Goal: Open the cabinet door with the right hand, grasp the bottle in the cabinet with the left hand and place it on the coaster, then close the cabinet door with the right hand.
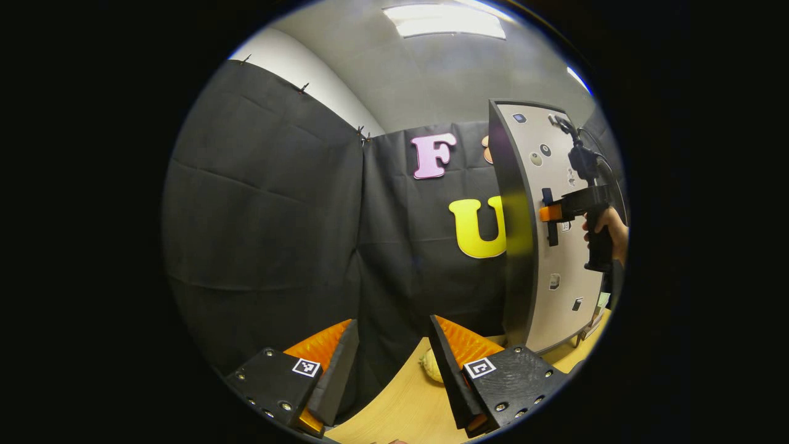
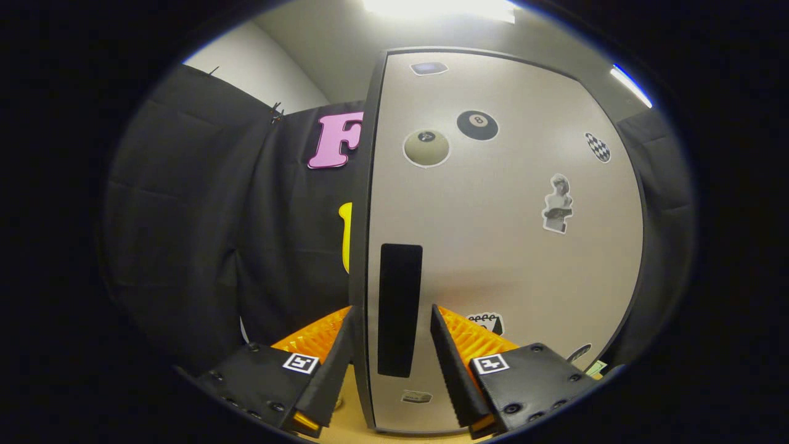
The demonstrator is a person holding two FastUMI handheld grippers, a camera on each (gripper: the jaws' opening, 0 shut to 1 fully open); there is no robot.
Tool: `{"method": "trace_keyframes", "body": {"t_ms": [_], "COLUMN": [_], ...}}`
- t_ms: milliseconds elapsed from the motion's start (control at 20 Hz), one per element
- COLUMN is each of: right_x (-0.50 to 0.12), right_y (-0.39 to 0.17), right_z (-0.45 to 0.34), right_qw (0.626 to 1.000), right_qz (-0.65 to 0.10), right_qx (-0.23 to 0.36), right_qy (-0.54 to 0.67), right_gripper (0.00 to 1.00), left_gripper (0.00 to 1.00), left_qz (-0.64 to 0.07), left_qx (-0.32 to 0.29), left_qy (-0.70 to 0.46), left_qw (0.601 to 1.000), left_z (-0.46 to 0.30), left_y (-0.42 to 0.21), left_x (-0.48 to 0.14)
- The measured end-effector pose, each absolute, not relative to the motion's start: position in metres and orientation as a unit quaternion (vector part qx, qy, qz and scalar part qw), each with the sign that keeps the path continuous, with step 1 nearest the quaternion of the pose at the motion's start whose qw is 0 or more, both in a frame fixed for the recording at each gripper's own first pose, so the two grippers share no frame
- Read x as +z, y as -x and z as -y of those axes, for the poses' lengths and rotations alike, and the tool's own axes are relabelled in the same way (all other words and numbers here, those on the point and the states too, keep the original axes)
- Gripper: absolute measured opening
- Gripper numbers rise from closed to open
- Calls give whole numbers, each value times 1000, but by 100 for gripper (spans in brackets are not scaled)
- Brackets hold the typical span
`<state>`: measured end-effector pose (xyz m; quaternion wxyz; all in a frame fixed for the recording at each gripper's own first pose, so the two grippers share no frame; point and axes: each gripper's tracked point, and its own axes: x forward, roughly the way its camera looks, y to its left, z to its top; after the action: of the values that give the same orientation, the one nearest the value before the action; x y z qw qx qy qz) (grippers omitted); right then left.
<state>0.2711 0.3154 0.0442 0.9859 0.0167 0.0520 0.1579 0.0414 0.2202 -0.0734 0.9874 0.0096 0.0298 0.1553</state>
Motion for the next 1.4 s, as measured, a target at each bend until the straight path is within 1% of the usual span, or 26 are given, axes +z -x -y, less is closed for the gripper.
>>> {"method": "trace_keyframes", "body": {"t_ms": [50,100,150,200,250,350,400,450,500,550,600,850,900,1050,1100,1150,1200,1400], "right_x": [42,42,42,42,42,42,43,41,43,39,43,46,48,50,51,52,54,57], "right_y": [-274,-276,-278,-280,-280,-280,-279,-281,-279,-279,-276,-254,-248,-236,-232,-227,-222,-207], "right_z": [-317,-317,-316,-315,-316,-317,-317,-317,-316,-317,-316,-312,-311,-307,-305,-303,-301,-291], "right_qw": [985,986,986,987,986,985,985,985,985,983,982,977,975,970,968,966,965,959], "right_qz": [-58,-61,-62,-63,-66,-72,-74,-80,-80,-86,-88,-92,-91,-94,-93,-94,-94,-93], "right_qx": [159,155,152,148,150,151,151,152,154,157,163,192,199,222,230,237,244,266], "right_qy": [-21,-24,-26,-27,-32,-34,-30,-26,-22,-24,-23,-31,-34,-37,-38,-39,-38,-36], "right_gripper": [70,66,64,58,52,37,33,33,26,26,18,18,18,18,17,18,18,18], "left_gripper": [69,66,66,64,66,65,64,64,67,69,68,67,65,64,64,64,66,66], "left_qz": [-29,-27,-27,-26,-25,-24,-24,-23,-22,-21,-19,-11,-11,-4,-3,-3,-2,1], "left_qx": [156,156,157,157,156,155,154,152,150,147,145,134,131,122,119,116,111,97], "left_qy": [-10,-10,-10,-10,-9,-8,-7,-7,-6,-7,-8,-9,-8,-7,-8,-9,-9,-10], "left_qw": [987,987,987,987,987,988,988,988,988,989,989,991,991,993,993,993,994,995], "left_z": [-220,-221,-220,-220,-220,-219,-219,-217,-216,-214,-213,-203,-197,-174,-165,-161,-154,-113], "left_y": [-40,-40,-40,-41,-40,-40,-40,-39,-40,-41,-41,-49,-51,-47,-45,-43,-42,-40], "left_x": [-73,-71,-71,-72,-70,-69,-68,-67,-66,-65,-63,-54,-51,-44,-41,-38,-36,-31]}}
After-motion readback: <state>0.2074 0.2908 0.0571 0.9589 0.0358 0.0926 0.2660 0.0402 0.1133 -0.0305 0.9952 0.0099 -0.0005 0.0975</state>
